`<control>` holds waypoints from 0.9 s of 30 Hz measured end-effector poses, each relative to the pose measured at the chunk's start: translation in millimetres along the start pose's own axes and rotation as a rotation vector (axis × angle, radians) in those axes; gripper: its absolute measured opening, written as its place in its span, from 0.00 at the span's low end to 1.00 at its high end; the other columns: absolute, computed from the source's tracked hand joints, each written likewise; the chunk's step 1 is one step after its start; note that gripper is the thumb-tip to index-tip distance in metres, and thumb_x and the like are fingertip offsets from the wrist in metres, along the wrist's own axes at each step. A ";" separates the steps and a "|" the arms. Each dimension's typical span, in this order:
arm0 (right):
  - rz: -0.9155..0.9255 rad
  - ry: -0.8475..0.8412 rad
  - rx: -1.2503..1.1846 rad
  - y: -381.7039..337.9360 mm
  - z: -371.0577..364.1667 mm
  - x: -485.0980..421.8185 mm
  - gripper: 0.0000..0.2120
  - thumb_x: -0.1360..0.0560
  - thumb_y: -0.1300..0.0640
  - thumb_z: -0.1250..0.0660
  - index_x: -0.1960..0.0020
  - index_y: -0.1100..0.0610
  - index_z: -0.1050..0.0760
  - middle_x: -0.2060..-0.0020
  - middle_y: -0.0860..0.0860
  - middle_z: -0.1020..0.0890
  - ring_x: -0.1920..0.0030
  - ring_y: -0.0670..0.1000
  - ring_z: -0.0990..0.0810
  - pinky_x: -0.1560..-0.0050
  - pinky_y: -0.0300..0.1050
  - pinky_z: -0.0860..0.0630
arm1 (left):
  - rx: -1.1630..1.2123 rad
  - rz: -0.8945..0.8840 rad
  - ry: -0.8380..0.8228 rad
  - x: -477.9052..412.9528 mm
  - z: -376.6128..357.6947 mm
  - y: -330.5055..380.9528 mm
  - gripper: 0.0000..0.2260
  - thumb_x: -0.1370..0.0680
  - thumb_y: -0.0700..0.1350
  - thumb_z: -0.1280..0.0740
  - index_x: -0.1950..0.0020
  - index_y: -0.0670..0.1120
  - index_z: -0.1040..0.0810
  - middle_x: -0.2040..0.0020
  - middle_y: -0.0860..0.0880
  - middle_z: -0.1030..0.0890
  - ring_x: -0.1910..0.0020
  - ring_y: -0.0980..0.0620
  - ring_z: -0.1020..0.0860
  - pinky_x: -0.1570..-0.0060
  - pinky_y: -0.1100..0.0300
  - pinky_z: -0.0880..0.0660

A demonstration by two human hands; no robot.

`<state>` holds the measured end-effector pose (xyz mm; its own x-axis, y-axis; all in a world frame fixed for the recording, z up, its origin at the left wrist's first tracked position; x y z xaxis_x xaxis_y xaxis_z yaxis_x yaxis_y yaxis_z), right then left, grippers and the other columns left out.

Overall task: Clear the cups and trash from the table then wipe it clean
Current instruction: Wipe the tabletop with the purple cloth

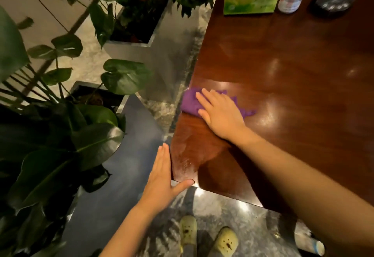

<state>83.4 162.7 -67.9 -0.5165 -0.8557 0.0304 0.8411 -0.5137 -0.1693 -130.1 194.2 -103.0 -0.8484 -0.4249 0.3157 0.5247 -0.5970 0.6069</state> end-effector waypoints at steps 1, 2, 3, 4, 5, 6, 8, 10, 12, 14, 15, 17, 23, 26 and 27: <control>0.021 0.007 0.006 -9.4 -2.0 15.8 0.26 0.25 0.46 0.49 0.33 0.56 0.29 0.36 0.57 0.23 0.38 0.60 0.23 0.40 0.54 0.26 | -0.049 -0.012 0.006 0.7 -0.1 0.0 0.50 0.37 0.77 0.47 0.30 0.54 0.70 0.28 0.59 0.69 0.28 0.61 0.69 0.29 0.63 0.61; 0.036 0.007 0.013 -18.1 -4.3 31.7 0.26 0.26 0.45 0.48 0.33 0.55 0.28 0.36 0.56 0.23 0.39 0.59 0.22 0.40 0.54 0.26 | -0.097 -0.019 0.015 2.1 0.2 0.5 0.50 0.37 0.78 0.50 0.30 0.52 0.70 0.28 0.57 0.69 0.28 0.60 0.69 0.29 0.63 0.61; 0.051 0.000 0.017 -27.1 -8.1 48.8 0.26 0.26 0.45 0.47 0.33 0.54 0.28 0.36 0.55 0.23 0.38 0.57 0.22 0.40 0.54 0.26 | -0.144 -0.024 0.026 4.5 0.7 0.6 0.50 0.37 0.79 0.53 0.29 0.50 0.70 0.27 0.55 0.69 0.27 0.58 0.68 0.28 0.62 0.61; 0.063 -0.010 0.017 -36.3 -11.2 66.8 0.26 0.26 0.45 0.47 0.33 0.53 0.29 0.35 0.54 0.24 0.37 0.56 0.23 0.39 0.53 0.27 | -0.195 -0.029 0.034 6.8 0.5 -0.7 0.50 0.37 0.79 0.56 0.29 0.48 0.68 0.27 0.53 0.68 0.26 0.56 0.68 0.28 0.62 0.62; 0.075 -0.028 0.018 -45.7 -14.4 83.7 0.26 0.26 0.44 0.47 0.32 0.52 0.30 0.34 0.53 0.25 0.36 0.56 0.24 0.38 0.53 0.28 | -0.252 -0.041 0.045 8.8 0.6 -1.6 0.50 0.36 0.79 0.57 0.27 0.46 0.67 0.26 0.51 0.67 0.26 0.54 0.66 0.27 0.62 0.62; 0.083 -0.049 0.021 -53.7 -17.0 97.3 0.27 0.26 0.44 0.48 0.31 0.52 0.31 0.33 0.53 0.25 0.35 0.55 0.25 0.37 0.54 0.28 | -0.311 -0.059 0.062 10.5 0.7 -2.2 0.50 0.34 0.77 0.56 0.26 0.43 0.64 0.25 0.48 0.64 0.25 0.51 0.64 0.27 0.61 0.63; 0.061 -0.073 0.039 -59.5 -19.0 106.3 0.28 0.27 0.44 0.49 0.30 0.52 0.33 0.32 0.53 0.27 0.34 0.54 0.25 0.37 0.54 0.28 | -0.413 -0.074 0.074 11.9 0.3 -1.9 0.48 0.29 0.74 0.54 0.25 0.38 0.56 0.24 0.42 0.56 0.24 0.47 0.57 0.27 0.57 0.60; 0.033 -0.051 0.046 -59.2 -16.7 96.3 0.28 0.26 0.44 0.49 0.28 0.51 0.36 0.30 0.53 0.29 0.33 0.55 0.26 0.36 0.54 0.29 | -0.501 -0.057 0.067 10.4 -0.4 -1.6 0.47 0.28 0.73 0.53 0.25 0.36 0.51 0.24 0.39 0.51 0.25 0.44 0.52 0.27 0.54 0.57; 0.051 -0.046 0.046 -63.6 -14.9 83.4 0.26 0.24 0.45 0.48 0.27 0.49 0.39 0.29 0.54 0.31 0.32 0.56 0.28 0.34 0.56 0.30 | -0.561 -0.051 0.079 10.0 0.6 -0.1 0.46 0.28 0.72 0.54 0.26 0.35 0.48 0.24 0.38 0.49 0.25 0.42 0.49 0.27 0.52 0.56; 0.072 -0.048 0.062 -68.9 -15.9 83.1 0.25 0.24 0.47 0.49 0.28 0.47 0.37 0.29 0.53 0.30 0.32 0.57 0.28 0.35 0.57 0.31 | -0.606 -0.046 0.085 10.5 1.4 0.2 0.46 0.28 0.72 0.54 0.26 0.35 0.48 0.25 0.38 0.48 0.25 0.41 0.48 0.27 0.51 0.55; 0.081 -0.049 0.068 -71.2 -16.8 90.9 0.24 0.24 0.47 0.49 0.29 0.47 0.36 0.30 0.53 0.29 0.33 0.57 0.27 0.35 0.57 0.30 | -0.616 -0.040 0.084 11.5 1.9 0.0 0.46 0.27 0.72 0.55 0.26 0.35 0.47 0.25 0.38 0.48 0.25 0.41 0.47 0.28 0.51 0.54; 0.102 -0.066 0.060 -76.3 -18.5 116.1 0.24 0.25 0.46 0.49 0.30 0.47 0.34 0.30 0.52 0.29 0.33 0.57 0.27 0.36 0.57 0.29 | -0.618 -0.028 0.087 13.6 2.6 -0.4 0.45 0.27 0.72 0.57 0.26 0.35 0.46 0.25 0.37 0.47 0.25 0.40 0.46 0.29 0.49 0.53; 0.008 -0.031 0.069 -69.2 -18.6 99.3 0.23 0.25 0.46 0.48 0.32 0.46 0.31 0.32 0.51 0.26 0.34 0.56 0.25 0.37 0.56 0.28 | -0.620 -0.031 0.081 12.1 -1.6 -0.3 0.45 0.26 0.71 0.57 0.26 0.34 0.46 0.25 0.36 0.45 0.26 0.40 0.44 0.29 0.49 0.51; -0.060 -0.066 0.024 -71.7 -20.5 90.4 0.23 0.24 0.47 0.48 0.32 0.48 0.30 0.33 0.53 0.26 0.35 0.58 0.25 0.38 0.57 0.28 | -0.634 -0.040 0.070 11.0 -4.4 -1.2 0.46 0.27 0.72 0.57 0.26 0.34 0.47 0.25 0.37 0.47 0.25 0.40 0.47 0.28 0.50 0.53; -0.030 -0.062 0.033 -73.9 -21.6 100.2 0.23 0.25 0.47 0.48 0.32 0.48 0.30 0.32 0.53 0.26 0.35 0.58 0.25 0.38 0.57 0.28 | -0.640 -0.044 0.074 11.1 -4.5 -1.4 0.46 0.27 0.72 0.57 0.26 0.34 0.47 0.25 0.37 0.48 0.25 0.40 0.47 0.28 0.50 0.53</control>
<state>-34.0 116.3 -73.6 -0.5318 -0.8414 0.0964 0.8305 -0.5404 -0.1351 -139.9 187.4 -103.6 -0.8751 -0.4228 0.2356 0.4464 -0.8931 0.0553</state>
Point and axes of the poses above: each hand's wrist, its own x-axis away from the middle knuckle, its own z-axis out of the back of the hand, y = z × x, the point moved 9 cm from there along -x, towards the middle knuckle
